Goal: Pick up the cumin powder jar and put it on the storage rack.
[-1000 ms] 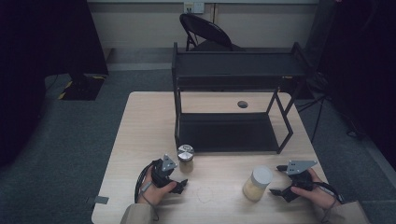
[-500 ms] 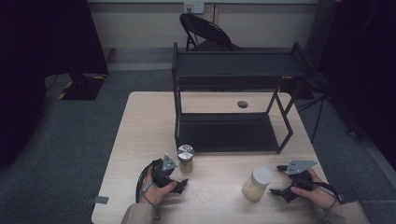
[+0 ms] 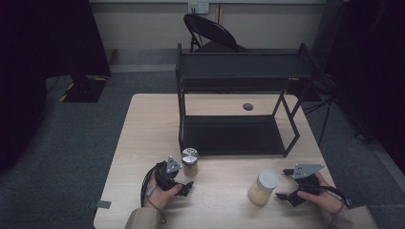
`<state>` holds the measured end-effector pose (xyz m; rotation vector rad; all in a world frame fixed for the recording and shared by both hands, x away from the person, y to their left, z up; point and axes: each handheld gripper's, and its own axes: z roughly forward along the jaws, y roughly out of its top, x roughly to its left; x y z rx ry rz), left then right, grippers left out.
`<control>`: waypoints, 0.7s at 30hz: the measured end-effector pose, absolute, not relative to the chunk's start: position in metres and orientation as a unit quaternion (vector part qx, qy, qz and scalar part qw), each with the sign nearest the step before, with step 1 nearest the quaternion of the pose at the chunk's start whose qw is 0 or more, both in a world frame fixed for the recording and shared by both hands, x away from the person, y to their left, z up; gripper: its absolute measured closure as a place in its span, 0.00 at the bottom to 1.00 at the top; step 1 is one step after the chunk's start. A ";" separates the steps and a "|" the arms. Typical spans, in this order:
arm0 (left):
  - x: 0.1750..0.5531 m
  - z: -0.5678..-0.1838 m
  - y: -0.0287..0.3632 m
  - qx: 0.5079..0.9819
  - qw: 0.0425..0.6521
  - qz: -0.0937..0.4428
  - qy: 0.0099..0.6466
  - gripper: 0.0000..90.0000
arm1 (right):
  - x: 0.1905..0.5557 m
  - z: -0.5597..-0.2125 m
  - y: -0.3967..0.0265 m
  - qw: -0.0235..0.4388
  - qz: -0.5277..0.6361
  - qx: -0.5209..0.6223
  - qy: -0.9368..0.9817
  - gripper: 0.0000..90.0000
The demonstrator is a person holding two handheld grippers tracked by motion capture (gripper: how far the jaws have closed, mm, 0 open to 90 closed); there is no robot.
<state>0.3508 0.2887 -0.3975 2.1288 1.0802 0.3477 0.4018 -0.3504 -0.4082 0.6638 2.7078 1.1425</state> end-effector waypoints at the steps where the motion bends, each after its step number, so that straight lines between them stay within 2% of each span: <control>1: 0.351 -0.398 0.289 0.821 0.361 0.133 0.421 0.02 | 0.402 -0.408 -0.350 0.064 0.378 0.220 0.897 0.00; 21: 0.357 -0.401 0.284 0.809 0.386 0.155 0.415 0.02 | 0.402 -0.408 -0.350 0.064 0.378 0.220 0.897 0.00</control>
